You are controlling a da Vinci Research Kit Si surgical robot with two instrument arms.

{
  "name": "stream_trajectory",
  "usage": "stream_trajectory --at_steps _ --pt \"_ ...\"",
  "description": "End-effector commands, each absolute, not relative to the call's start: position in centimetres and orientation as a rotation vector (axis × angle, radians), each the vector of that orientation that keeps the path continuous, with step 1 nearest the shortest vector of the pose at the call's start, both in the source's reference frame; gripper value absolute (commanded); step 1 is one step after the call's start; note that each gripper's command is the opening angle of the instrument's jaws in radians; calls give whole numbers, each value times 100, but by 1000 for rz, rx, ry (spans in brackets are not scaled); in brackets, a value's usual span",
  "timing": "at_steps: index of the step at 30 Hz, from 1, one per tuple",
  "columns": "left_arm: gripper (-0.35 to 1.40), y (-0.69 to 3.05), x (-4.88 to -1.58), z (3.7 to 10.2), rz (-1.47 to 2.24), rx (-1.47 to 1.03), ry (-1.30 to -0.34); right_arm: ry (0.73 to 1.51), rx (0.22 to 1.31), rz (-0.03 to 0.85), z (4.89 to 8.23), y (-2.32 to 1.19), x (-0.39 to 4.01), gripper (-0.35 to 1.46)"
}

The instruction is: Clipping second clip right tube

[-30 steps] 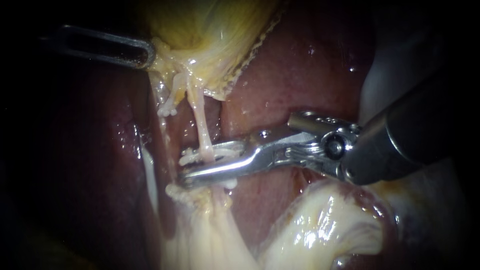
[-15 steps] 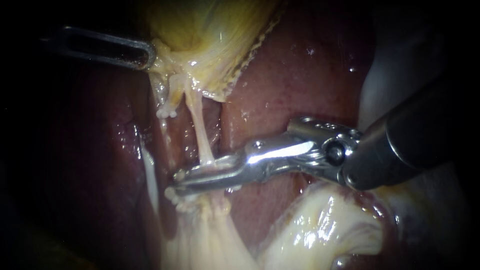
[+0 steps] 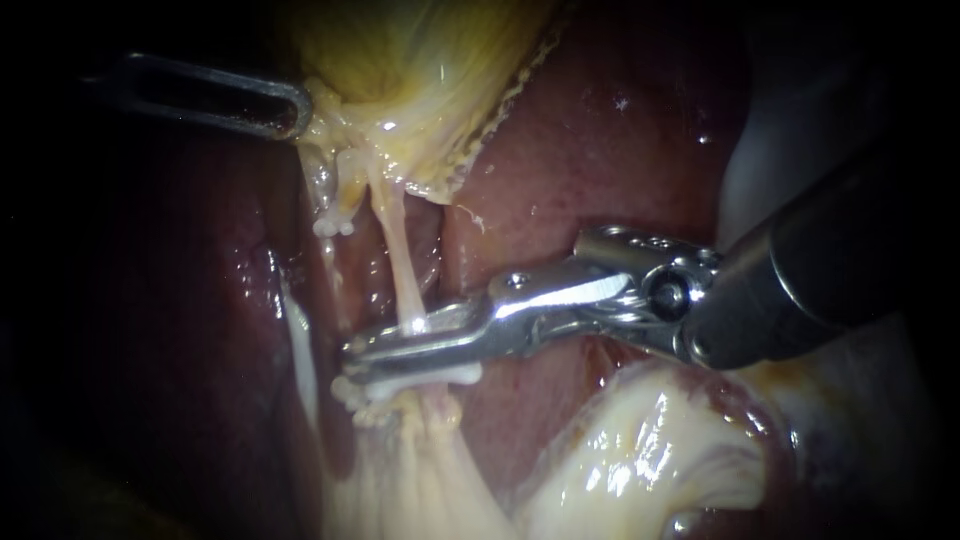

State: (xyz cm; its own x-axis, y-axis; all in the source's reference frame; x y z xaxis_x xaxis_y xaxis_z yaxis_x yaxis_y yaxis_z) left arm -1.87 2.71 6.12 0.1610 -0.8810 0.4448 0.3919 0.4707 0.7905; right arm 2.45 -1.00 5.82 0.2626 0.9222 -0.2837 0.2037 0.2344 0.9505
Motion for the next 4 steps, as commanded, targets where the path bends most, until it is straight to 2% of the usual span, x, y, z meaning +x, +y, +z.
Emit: stream_trajectory --at_steps 1,4 --pt "-35 271 -187 612 -983 575 -1043 1222 1253 715 583 -100 245 -35" --pt "-35 272 -186 612 -983 575 -1043 1219 1252 715 584 -99 244 -35"
